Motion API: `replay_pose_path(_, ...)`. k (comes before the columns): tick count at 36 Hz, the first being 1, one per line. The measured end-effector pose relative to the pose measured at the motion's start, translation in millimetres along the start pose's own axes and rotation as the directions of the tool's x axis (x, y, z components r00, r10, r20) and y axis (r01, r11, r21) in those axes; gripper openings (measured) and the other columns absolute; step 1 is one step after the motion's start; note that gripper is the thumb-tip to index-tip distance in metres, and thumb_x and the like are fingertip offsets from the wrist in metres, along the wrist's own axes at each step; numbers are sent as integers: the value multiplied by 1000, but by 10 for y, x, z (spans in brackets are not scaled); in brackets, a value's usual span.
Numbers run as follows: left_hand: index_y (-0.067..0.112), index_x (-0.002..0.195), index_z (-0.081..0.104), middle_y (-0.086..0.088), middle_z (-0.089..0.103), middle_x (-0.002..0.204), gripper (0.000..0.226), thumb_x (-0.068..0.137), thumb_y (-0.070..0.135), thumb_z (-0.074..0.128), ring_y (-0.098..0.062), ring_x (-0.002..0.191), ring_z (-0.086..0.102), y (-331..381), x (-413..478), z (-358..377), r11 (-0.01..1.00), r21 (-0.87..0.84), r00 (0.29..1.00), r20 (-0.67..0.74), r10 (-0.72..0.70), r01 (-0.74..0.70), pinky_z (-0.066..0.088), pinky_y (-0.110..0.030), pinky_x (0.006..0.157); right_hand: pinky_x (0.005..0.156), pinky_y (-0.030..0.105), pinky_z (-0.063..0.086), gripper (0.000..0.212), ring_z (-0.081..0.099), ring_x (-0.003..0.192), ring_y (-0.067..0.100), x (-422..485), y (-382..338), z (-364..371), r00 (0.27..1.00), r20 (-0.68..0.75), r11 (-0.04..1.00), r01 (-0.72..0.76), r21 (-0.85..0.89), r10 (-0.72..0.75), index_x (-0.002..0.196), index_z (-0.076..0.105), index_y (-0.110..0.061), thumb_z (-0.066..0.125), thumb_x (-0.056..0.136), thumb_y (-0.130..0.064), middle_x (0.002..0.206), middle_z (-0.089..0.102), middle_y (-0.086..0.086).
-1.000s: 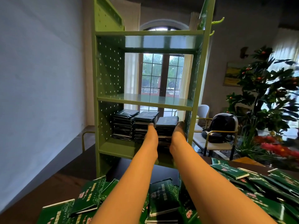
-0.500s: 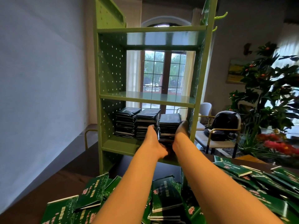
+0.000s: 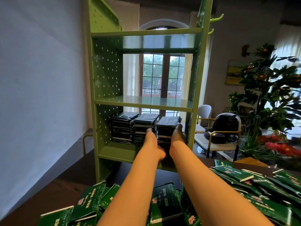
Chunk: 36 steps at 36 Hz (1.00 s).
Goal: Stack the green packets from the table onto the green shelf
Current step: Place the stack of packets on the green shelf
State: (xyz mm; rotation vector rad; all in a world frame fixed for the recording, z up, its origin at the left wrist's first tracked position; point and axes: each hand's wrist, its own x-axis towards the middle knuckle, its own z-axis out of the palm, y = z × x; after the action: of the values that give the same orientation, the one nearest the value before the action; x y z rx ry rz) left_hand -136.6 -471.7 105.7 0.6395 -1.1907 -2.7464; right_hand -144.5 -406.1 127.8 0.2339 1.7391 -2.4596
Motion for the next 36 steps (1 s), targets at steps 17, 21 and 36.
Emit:
replay_pose_path(17, 4, 146, 37, -17, 42, 149, 54, 102, 35, 45, -29, 135, 43, -65, -594, -294, 948, 247, 979, 86, 183, -199, 30, -47, 114, 111, 48, 25, 55, 30, 139, 35, -352, 216, -32, 999, -14, 999, 40, -35, -40, 152, 12, -14, 29, 104, -34, 155, 24, 16)
replay_pose_path(21, 8, 140, 46, -10, 52, 142, 46, 104, 35, 39, -23, 127, 52, -31, -781, -395, 859, 416, 954, 108, 278, -298, 36, -40, 103, 109, 44, 28, 54, 32, 138, 31, -482, 215, -155, 998, 46, 998, 43, -46, -41, 152, 17, -15, 30, 103, -34, 155, 25, 11)
replay_pose_path(36, 29, 104, 59, 4, 68, 108, 18, 102, 34, 42, -11, 95, 68, -334, -1694, -409, 374, 806, 887, 399, 232, -460, 45, -28, 75, 102, 39, 39, 29, 51, 113, 21, -1294, -53, -1466, 927, 375, 945, 123, -304, 0, 118, 63, -16, 45, 98, -28, 124, 54, 2)
